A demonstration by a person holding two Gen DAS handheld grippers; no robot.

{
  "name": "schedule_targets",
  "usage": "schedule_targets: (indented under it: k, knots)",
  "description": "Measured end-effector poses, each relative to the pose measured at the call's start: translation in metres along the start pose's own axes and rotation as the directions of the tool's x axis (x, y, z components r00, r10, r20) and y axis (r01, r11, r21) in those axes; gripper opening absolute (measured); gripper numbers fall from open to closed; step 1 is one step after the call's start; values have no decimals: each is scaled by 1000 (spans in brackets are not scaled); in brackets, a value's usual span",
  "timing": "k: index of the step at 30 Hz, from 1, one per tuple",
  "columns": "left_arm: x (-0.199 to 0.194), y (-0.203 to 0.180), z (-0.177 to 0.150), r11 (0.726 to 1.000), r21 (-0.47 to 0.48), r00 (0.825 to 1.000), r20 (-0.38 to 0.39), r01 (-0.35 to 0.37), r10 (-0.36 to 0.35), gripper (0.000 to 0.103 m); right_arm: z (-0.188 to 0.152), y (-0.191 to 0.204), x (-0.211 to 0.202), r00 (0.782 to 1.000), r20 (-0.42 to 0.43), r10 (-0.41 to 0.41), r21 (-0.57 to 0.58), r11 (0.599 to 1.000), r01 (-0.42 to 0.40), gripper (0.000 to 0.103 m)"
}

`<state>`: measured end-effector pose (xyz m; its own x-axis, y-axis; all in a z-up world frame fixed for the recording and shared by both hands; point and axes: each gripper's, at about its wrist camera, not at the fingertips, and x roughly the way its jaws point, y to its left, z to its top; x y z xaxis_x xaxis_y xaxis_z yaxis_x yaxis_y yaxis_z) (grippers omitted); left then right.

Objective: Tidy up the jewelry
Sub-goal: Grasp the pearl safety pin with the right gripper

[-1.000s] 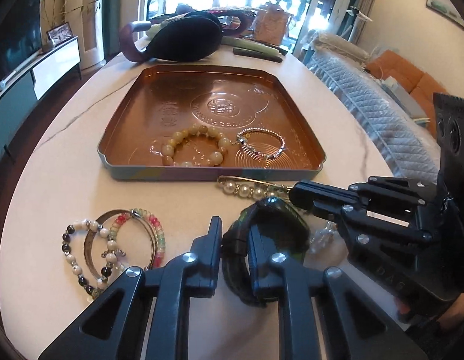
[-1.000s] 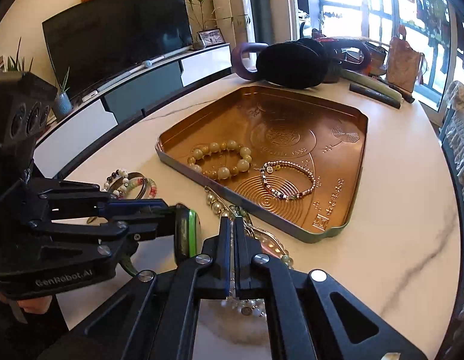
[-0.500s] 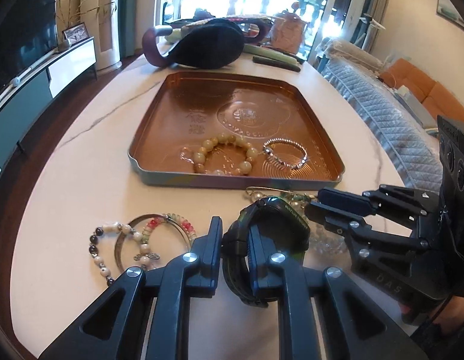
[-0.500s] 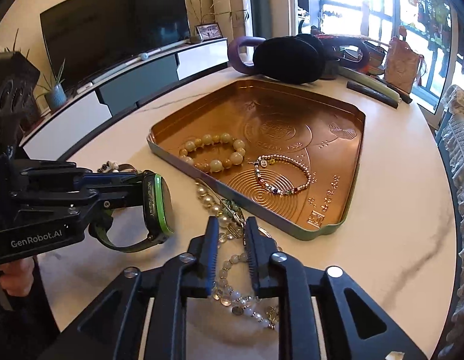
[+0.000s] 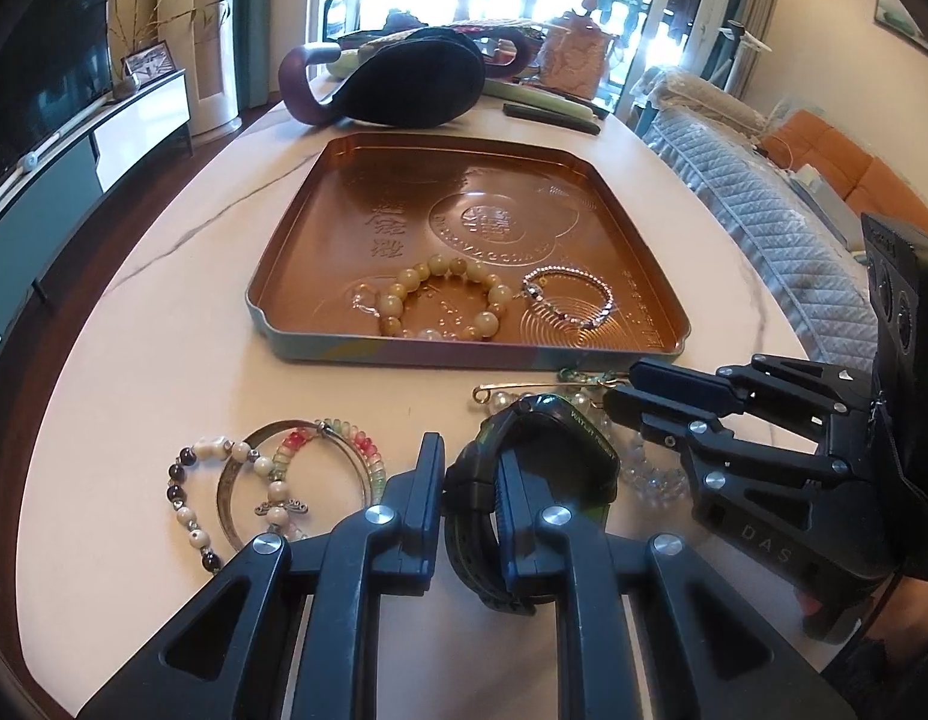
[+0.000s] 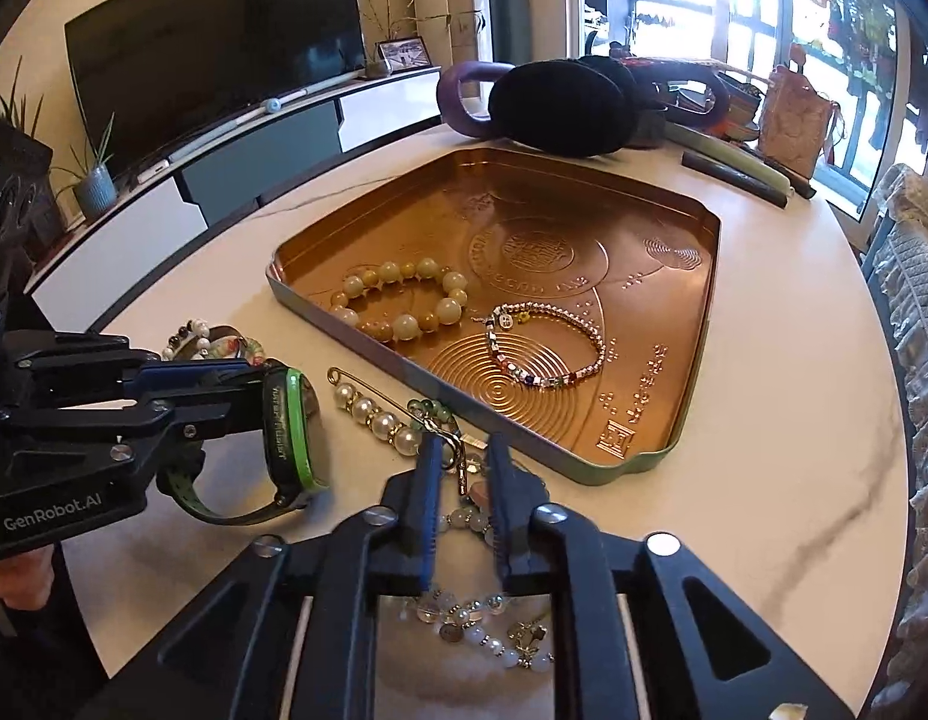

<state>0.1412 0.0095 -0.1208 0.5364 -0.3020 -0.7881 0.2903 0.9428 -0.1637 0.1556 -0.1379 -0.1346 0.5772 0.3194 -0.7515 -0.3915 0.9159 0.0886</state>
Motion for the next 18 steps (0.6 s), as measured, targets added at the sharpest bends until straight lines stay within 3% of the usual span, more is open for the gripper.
schedule_targets:
  k: [3,4,7,18]
  knots:
    - [0,0,0,1000,1,1000,-1,1,-1,17,1,5,2,1000,3,-8,-31,999,9,17]
    - [0,0,0,1000,2,1000,-1,1,-1,17,2,6,2,1000,4,-4,-38,999,5,10]
    - [0,1,-1,1000,4,1000,-3,1,-1,17,2,7,3,1000,-1,13,-33,999,-13,3]
    - [-4,5,-1,1000,-19,1000,8,-9,9,17,5,11,-18,998,68,12,-34,999,-9,0]
